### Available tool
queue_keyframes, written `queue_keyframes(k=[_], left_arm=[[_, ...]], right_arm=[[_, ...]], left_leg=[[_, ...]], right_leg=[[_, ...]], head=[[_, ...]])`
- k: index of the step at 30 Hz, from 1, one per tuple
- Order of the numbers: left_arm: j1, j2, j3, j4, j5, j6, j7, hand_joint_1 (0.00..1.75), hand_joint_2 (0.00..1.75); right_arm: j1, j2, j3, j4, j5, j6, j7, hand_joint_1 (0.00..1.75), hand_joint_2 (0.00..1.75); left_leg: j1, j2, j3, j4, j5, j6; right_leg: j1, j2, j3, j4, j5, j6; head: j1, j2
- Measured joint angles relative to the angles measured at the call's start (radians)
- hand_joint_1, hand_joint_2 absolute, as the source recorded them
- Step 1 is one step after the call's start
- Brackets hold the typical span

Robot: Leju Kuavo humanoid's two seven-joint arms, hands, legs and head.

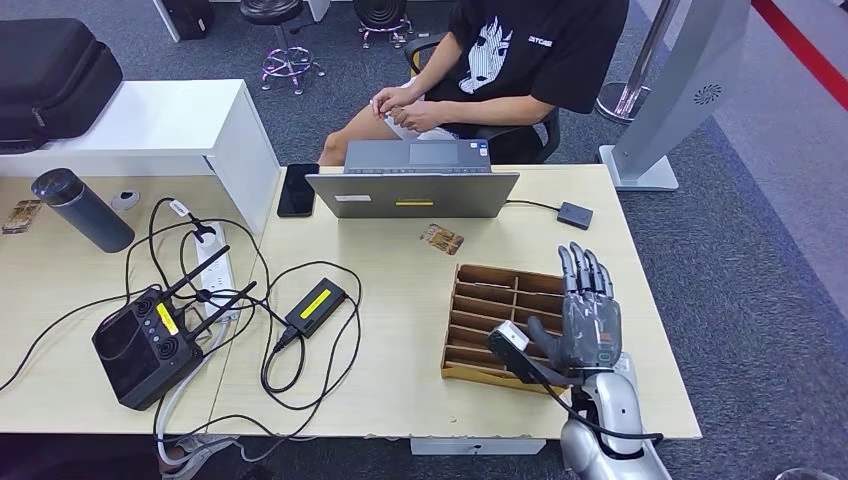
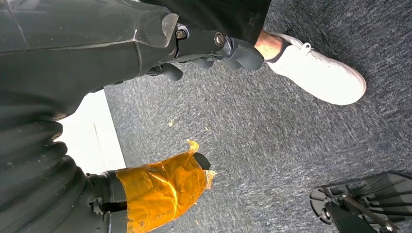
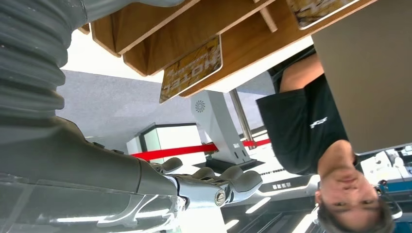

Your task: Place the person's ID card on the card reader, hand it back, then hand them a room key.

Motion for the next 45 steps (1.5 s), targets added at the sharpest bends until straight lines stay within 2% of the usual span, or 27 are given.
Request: queue_keyframes(k=[19, 21, 23, 25, 29, 45], left_arm=[[0.000, 0.000, 0.000, 0.000, -0.010, 0.000, 0.000, 0.00, 1.75], [0.000, -0.001, -0.002, 0.000, -0.012, 0.000, 0.000, 0.00, 1.75], [0.000, -0.002, -0.003, 0.000, -0.014, 0.000, 0.000, 0.00, 1.75], [0.000, -0.004, -0.006, 0.000, -0.016, 0.000, 0.000, 0.00, 1.75], [0.000, -0.005, -0.011, 0.000, -0.019, 0.000, 0.000, 0.00, 1.75], [-0.001, -0.009, -0.013, 0.000, -0.028, 0.000, 0.000, 0.00, 1.75]], right_arm=[[-0.001, -0.002, -0.060, 0.005, -0.014, -0.007, 0.001, 0.03, 1.75], [-0.001, -0.002, -0.060, 0.009, -0.010, -0.004, -0.004, 0.50, 1.75], [-0.001, -0.001, -0.059, 0.015, -0.004, 0.003, -0.009, 1.10, 1.75], [-0.002, 0.001, -0.056, 0.024, 0.002, 0.008, -0.012, 1.28, 1.75], [-0.010, 0.007, -0.043, 0.051, 0.009, 0.017, -0.015, 1.37, 1.75], [-0.050, 0.016, -0.018, 0.109, 0.011, 0.016, -0.020, 1.56, 1.75]], left_leg=[[0.000, 0.000, 0.000, 0.000, 0.000, 0.000], [0.000, 0.000, 0.000, 0.000, 0.000, 0.000], [0.000, 0.000, 0.000, 0.000, 0.000, 0.000], [0.000, 0.000, 0.000, 0.000, 0.000, 0.000], [0.000, 0.000, 0.000, 0.000, 0.000, 0.000], [0.000, 0.000, 0.000, 0.000, 0.000, 0.000]], right_leg=[[0.000, 0.000, 0.000, 0.000, 0.000, 0.000], [0.000, 0.000, 0.000, 0.000, 0.000, 0.000], [0.000, 0.000, 0.000, 0.000, 0.000, 0.000], [0.000, 0.000, 0.000, 0.000, 0.000, 0.000], [0.000, 0.000, 0.000, 0.000, 0.000, 0.000], [0.000, 0.000, 0.000, 0.000, 0.000, 0.000]], head=[[0.000, 0.000], [0.000, 0.000], [0.000, 0.000], [0.000, 0.000], [0.000, 0.000], [0.000, 0.000]])
